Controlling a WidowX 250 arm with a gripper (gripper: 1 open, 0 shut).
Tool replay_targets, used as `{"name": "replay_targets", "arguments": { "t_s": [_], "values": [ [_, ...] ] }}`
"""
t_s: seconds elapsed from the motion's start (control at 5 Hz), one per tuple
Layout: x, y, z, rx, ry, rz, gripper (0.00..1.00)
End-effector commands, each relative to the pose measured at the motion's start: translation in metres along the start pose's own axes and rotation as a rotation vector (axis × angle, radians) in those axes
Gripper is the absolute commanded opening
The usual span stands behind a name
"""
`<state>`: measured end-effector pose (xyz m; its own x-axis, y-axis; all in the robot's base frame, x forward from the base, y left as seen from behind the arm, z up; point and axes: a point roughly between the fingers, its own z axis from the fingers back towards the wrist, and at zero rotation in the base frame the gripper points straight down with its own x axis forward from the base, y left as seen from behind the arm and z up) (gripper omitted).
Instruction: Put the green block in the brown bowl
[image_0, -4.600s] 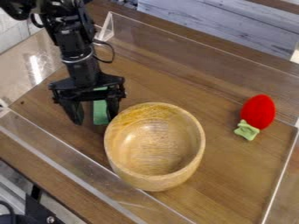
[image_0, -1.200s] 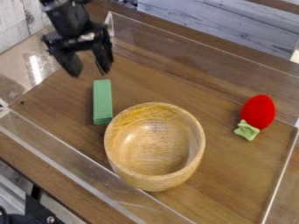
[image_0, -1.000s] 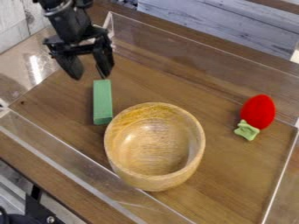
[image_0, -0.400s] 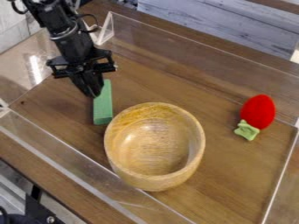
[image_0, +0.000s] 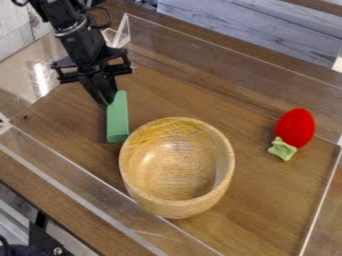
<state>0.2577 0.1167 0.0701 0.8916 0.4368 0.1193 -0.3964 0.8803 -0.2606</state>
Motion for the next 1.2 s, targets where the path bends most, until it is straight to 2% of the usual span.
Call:
{"name": "replay_targets", "arguments": {
  "t_s": [0.0, 0.4, 0.6, 1.0],
  "values": [
    [0.015, -0.014, 0.026, -0.014, -0.077, -0.072, 0.0],
    [0.04, 0.003, 0.052, -0.013, -0.151, 0.047, 0.0],
    [0.042, 0.014, 0.039, -0.015, -0.157, 0.052, 1.0],
    [0.03, 0.023, -0.007, 0.045, -0.117, -0.052, 1.0]
  ]
}}
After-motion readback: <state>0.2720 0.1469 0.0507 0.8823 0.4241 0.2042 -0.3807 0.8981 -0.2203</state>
